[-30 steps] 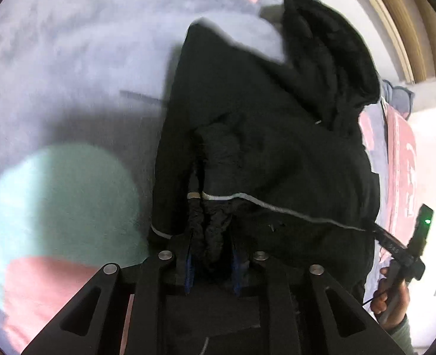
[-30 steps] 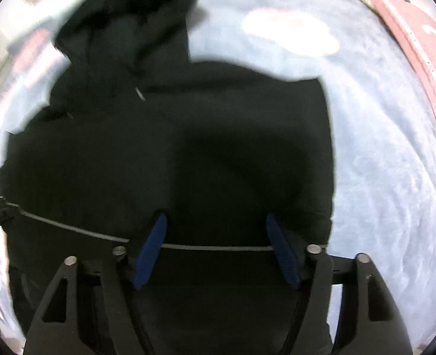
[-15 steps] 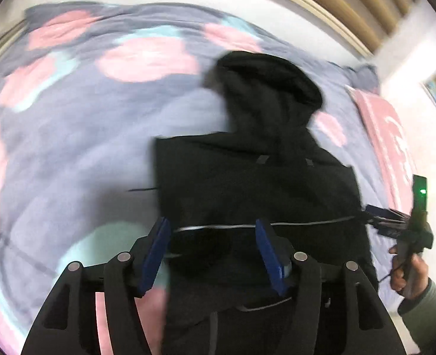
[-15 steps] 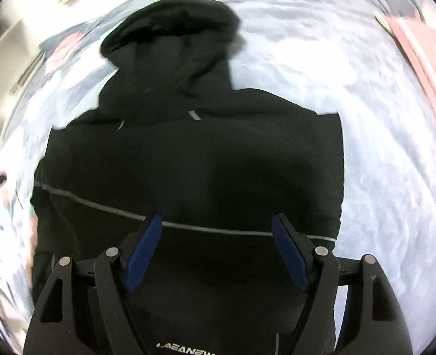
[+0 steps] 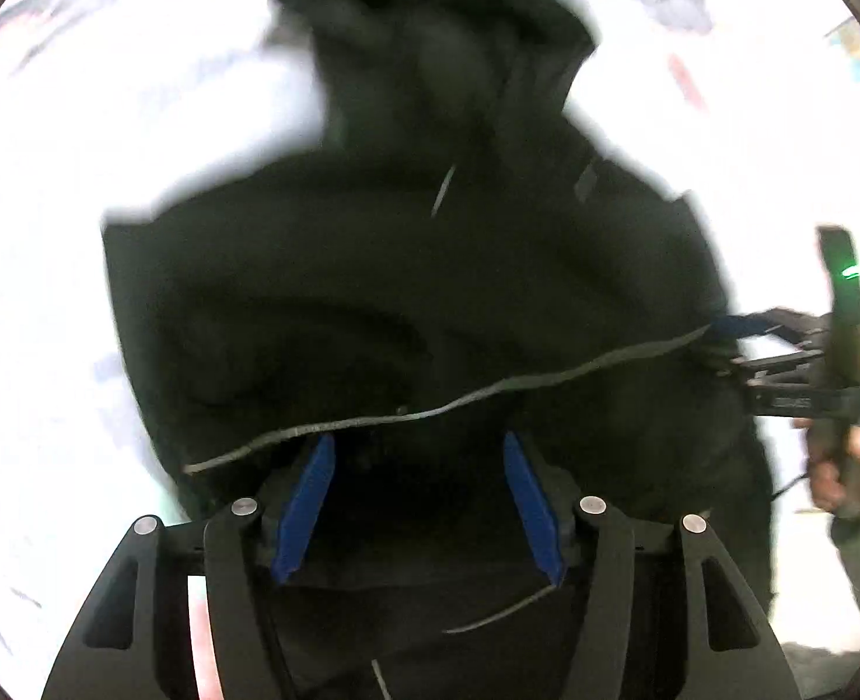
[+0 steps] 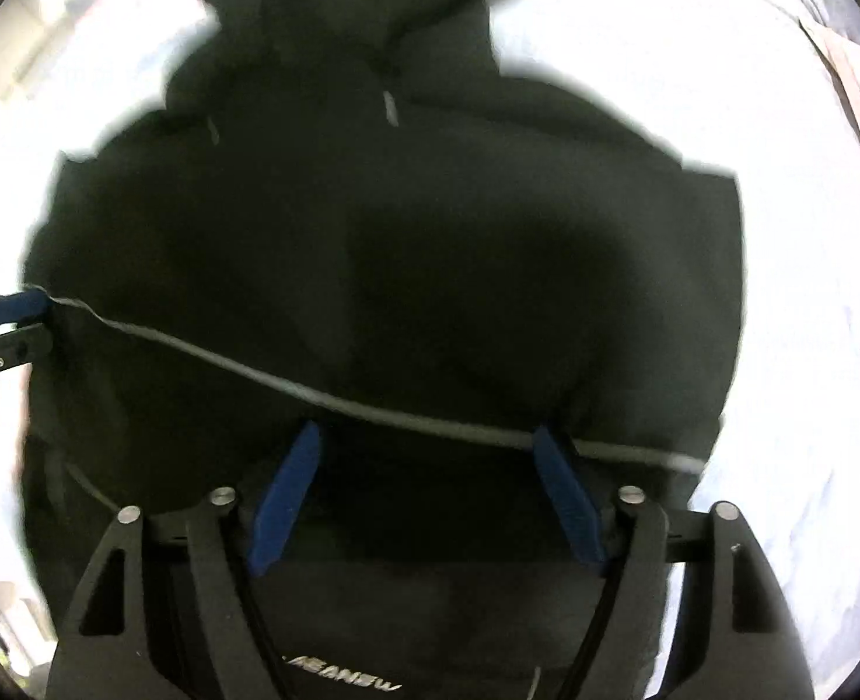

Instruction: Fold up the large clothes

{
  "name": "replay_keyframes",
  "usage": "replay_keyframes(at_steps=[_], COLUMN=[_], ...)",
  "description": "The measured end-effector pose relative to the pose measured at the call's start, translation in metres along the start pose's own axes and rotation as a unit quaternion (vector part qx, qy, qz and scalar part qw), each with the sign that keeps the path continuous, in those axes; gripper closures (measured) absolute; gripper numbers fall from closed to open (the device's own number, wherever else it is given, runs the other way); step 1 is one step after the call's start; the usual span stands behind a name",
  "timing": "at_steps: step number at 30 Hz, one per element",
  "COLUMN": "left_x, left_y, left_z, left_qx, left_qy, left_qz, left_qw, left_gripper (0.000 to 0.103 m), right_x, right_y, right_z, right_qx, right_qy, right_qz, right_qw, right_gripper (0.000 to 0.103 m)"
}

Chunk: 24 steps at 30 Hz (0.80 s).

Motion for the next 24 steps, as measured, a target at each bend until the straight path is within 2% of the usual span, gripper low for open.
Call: replay_keyframes(at_steps=[4, 6, 8, 11, 14, 16, 18, 20, 21, 22, 23, 24], left_x=[-0.073, -0.121, -0.159, -0.190, -0.212, -0.220, -0.228, -0.237, -0.239, -0.246, -0.249, -0.251], left_y=[0.032, 0.033, 0.026, 0.009, -0.014, -0.030, -0.044, -0.062, -0.068, -0.072, -0.068, -0.057], left_z=[0.013, 0.033, 0.049, 0.067, 0.081, 0.084, 0.090, 0.096, 0.104, 0.112, 0.122, 0.133], left_qx=[-0.026, -0.049, -0.059, -0.060, -0.087, -0.078, -0.064, -0.069, -0.076, -0.083, -0.090, -0.073], left_qy=[-0.004, 0.016, 0.043, 0.070, 0.080, 0.084, 0.087, 0.102, 0.108, 0.117, 0.134, 0.160], left_qz=[-0.081, -0.112, -0.135, -0.142, -0.132, -0.124, -0.115, -0.106, -0.108, -0.115, -0.134, -0.154], left_qw=[0.9963, 0.9923, 0.9881, 0.9855, 0.9843, 0.9857, 0.9875, 0.9867, 0.9854, 0.9830, 0.9778, 0.9724], left_gripper=[0.041, 0.041, 0.041, 0.041, 0.041, 0.041, 0.041, 0.041, 0.041, 0.043, 0.067, 0.076], right_x=[-0.062, -0.098, -0.140, -0.184, -0.216, -0.227, -0.236, -0.248, -0.253, -0.257, -0.257, -0.257], right_y=[0.048, 0.061, 0.069, 0.064, 0.044, 0.024, 0.006, -0.016, -0.025, -0.033, -0.035, -0.033], right_z=[-0.019, -0.029, -0.039, -0.043, -0.054, -0.057, -0.056, -0.050, -0.048, -0.047, -0.049, -0.055], right_qx=[-0.015, -0.023, -0.012, -0.022, -0.029, -0.026, -0.042, -0.048, -0.043, -0.036, -0.028, -0.021], right_qy=[-0.019, -0.035, -0.052, -0.073, -0.093, -0.106, -0.116, -0.120, -0.119, -0.118, -0.120, -0.129], right_qz=[-0.083, -0.116, -0.147, -0.164, -0.158, -0.146, -0.130, -0.119, -0.117, -0.115, -0.113, -0.117], right_qw=[0.996, 0.992, 0.988, 0.984, 0.983, 0.983, 0.984, 0.984, 0.985, 0.986, 0.986, 0.985], right_gripper=[0.025, 0.025, 0.025, 0.025, 0.025, 0.025, 0.025, 0.025, 0.031, 0.061, 0.083, 0.095])
Point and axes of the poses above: each gripper's, at about its wrist camera, not at the fingertips, and y roughly against the way its jaws point, z to its left, x to its underside, the point moved 7 cm from there along -y, roughly the way its jaws point, and after that the axes turned 3 degrees about x, right-handed, at the moved point
